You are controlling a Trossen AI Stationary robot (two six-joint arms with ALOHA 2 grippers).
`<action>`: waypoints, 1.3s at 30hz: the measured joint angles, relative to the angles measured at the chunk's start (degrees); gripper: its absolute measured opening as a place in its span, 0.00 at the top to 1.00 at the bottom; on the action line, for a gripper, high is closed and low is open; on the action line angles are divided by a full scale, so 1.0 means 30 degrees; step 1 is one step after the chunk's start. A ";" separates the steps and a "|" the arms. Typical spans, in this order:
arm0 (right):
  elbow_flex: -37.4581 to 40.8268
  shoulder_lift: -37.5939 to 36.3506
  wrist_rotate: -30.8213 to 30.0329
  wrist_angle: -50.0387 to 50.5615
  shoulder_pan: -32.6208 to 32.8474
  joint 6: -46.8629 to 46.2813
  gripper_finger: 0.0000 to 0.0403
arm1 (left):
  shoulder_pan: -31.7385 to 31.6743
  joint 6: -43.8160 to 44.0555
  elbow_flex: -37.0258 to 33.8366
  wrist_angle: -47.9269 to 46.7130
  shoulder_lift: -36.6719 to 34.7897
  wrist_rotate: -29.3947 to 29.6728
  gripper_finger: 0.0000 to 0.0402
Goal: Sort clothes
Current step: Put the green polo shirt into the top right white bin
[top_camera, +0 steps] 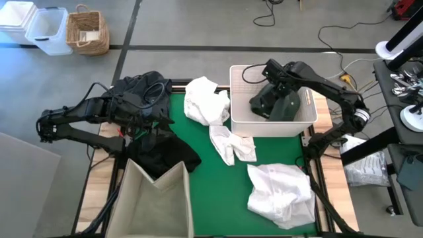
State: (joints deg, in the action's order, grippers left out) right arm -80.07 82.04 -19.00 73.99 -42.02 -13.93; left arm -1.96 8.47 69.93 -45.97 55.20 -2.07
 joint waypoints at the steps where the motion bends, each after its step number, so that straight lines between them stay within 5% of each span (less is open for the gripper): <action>1: 0.0153 0.0119 0.0000 -0.0014 0.0000 -0.0004 0.97 | -0.0005 0.0000 0.0000 0.0002 0.0000 0.0000 0.47; 17: 0.0525 0.2627 0.0066 -0.0963 0.0044 0.0892 0.97 | -0.0001 0.0000 -0.0623 0.0027 0.0007 0.0004 0.47; 32: 0.0525 0.2391 0.0057 -0.1425 0.0044 0.1016 0.97 | -0.0002 0.0000 -0.0714 0.0333 0.0007 0.0015 0.47; 39: 0.0525 0.2369 0.0018 -0.1520 0.0044 0.1005 0.84 | 0.0000 0.0000 -0.0718 0.0333 0.0007 0.0015 0.47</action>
State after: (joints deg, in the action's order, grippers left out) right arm -78.50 89.14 -18.95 69.43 -41.89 -10.92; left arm -1.96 8.47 67.78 -44.97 55.22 -2.02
